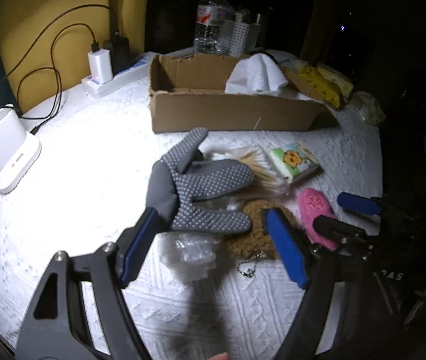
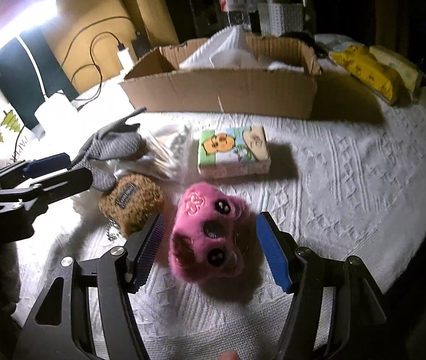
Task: Organize soft objects
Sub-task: 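Grasp the pink plush with the right tool while the left tool grasps the brown plush pouch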
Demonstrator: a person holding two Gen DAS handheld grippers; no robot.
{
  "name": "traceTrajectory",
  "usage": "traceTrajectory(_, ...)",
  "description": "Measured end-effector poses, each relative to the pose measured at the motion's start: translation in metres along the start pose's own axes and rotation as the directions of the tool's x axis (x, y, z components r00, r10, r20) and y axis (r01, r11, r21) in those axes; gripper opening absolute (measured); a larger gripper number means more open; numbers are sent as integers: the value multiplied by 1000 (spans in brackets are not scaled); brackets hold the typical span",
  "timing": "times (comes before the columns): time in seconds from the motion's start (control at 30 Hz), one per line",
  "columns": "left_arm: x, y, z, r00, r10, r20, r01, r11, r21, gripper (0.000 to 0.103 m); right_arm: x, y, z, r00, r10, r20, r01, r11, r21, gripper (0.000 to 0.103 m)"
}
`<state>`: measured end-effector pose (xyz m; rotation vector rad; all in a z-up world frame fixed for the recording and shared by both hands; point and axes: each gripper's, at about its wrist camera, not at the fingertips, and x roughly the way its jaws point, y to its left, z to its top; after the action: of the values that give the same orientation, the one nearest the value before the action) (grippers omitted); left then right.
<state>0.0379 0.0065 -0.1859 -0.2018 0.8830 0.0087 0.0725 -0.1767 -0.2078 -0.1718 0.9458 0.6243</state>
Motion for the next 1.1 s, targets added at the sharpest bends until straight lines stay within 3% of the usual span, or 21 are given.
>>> traceTrajectory(0.1, 2, -4, -2, 1000, 7, -8, -6, 1000, 12, 76, 7, 1, -3, 1000, -1, -20, 1, 1000, -8, 66)
traceTrajectory(0.2, -1, -7, -2, 1000, 17, -1, -17, 1000, 24, 76, 11, 1, -6, 999, 12, -32, -13, 1000, -19, 49)
traceTrajectory(0.3, -5, -15, -1, 1000, 12, 4, -12, 999, 37, 76, 8, 1, -7, 1000, 17, -22, -18, 999, -33, 46)
traceTrajectory(0.5, -11, -38, -1, 1000, -24, 6, 24, 996, 86, 76, -6, -11, -5, 1000, 14, 15, -14, 1000, -5, 45)
traceTrajectory(0.77, 13, -61, -7, 994, -87, -72, 95, 989, 115, 76, -23, -34, -7, 999, 5, 54, -8, 999, 46, 45)
traceTrajectory(1.1, 40, -53, -6, 995, 7, -101, 4, 994, 113, 76, -26, -56, -12, 998, 12, 64, -18, 996, 86, 45)
